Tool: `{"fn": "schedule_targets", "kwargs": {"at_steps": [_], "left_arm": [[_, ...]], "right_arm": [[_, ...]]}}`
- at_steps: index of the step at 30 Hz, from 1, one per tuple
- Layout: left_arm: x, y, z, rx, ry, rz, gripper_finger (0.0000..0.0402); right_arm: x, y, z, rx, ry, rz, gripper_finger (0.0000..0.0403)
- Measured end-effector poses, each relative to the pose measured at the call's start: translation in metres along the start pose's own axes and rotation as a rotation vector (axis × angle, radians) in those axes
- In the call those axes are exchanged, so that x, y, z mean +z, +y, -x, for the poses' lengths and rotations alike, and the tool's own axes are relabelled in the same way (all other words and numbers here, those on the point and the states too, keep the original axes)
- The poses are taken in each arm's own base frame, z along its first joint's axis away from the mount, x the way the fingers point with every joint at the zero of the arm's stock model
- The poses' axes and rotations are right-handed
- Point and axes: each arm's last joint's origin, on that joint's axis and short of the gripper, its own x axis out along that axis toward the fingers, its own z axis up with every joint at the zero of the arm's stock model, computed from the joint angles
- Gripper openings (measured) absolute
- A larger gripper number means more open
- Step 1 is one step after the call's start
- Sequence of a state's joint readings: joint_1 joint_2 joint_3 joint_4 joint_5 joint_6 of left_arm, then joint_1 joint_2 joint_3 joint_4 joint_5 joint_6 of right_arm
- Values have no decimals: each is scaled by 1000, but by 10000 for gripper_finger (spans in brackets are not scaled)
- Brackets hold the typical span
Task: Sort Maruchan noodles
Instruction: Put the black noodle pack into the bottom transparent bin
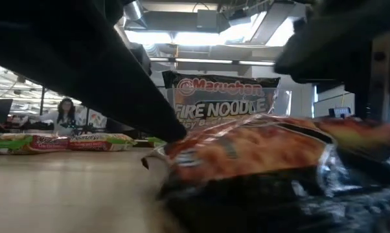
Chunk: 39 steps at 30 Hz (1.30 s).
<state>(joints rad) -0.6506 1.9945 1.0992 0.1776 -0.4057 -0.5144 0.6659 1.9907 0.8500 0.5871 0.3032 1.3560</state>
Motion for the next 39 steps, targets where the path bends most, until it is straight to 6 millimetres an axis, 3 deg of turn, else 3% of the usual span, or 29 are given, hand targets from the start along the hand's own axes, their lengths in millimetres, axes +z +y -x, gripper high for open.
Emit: {"fn": "schedule_targets", "kwargs": {"at_steps": [9,20,24,28,34,39], "left_arm": [[-6,-1,-6,4,-5,0,218],[-9,-13,4,-42,9,-50,218],[-6,-16,19,-113,93,-114,218],[5,-22,44,-135,95,-137,218],[3,-31,61,-120,89,-178,218],[3,-30,61,-120,97,-179,218]], "right_arm": [[0,19,-21,-24,-21,143,339],[-4,24,-17,-33,-34,269,138],[-13,35,-5,-8,-1,341,98],[-15,58,18,38,-6,428,97],[8,101,51,52,-130,650,102],[40,130,70,-99,-172,930,100]]}}
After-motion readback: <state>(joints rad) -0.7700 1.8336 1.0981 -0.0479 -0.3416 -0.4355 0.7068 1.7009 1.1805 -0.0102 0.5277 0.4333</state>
